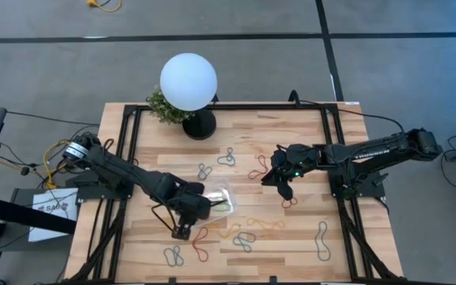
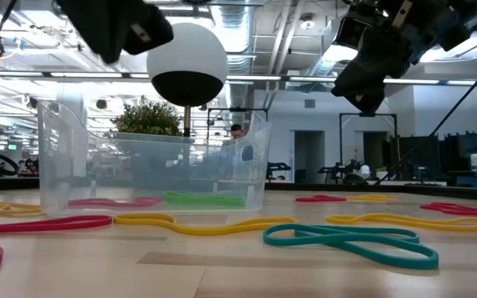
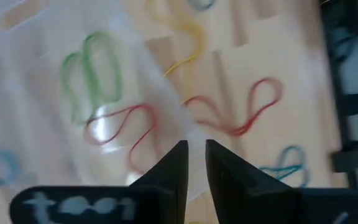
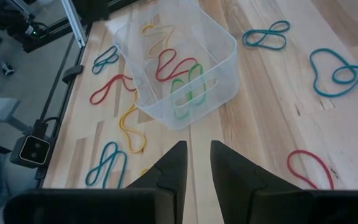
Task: Pick and place items into bin
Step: Put the red rubber band into the transparent bin
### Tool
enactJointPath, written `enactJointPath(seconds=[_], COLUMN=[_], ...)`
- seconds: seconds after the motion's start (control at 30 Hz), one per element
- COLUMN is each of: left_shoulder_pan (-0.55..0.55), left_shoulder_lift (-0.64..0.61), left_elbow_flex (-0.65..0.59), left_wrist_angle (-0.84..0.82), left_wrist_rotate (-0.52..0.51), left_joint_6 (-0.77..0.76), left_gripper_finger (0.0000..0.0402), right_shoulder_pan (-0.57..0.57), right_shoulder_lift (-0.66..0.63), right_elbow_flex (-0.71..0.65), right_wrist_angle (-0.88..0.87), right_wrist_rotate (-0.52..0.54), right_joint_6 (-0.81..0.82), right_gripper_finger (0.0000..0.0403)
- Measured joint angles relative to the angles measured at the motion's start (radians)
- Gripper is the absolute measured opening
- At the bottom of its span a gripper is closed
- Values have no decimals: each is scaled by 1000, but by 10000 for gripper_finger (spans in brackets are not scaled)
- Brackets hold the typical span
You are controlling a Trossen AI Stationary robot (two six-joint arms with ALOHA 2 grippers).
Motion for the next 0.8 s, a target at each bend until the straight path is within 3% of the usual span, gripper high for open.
enactJointPath(seconds=[0.23, 0.33, 0.5, 0.63, 0.8], left_shoulder_pan=[-49, -93, -161, -184, -205], left_shoulder_lift=[0, 9, 63, 144, 234], left_elbow_flex=[40, 41, 41, 40, 40], left_wrist_angle=[64, 110, 133, 129, 232], left_wrist_rotate=[150, 150, 63, 22, 56], left_joint_6=[17, 66, 111, 43, -17], left_gripper_finger=[41, 41, 41, 41, 41], right_shoulder_pan=[0, 0, 0, 0, 0], right_shoulder_lift=[0, 0, 0, 0, 0], right_elbow_flex=[0, 0, 0, 0, 0], right_wrist_angle=[0, 0, 0, 0, 0], right_wrist_rotate=[0, 0, 0, 0, 0], right_joint_6=[-2, -22, -27, -26, -15], right_gripper_finger=[66, 66, 66, 66, 66])
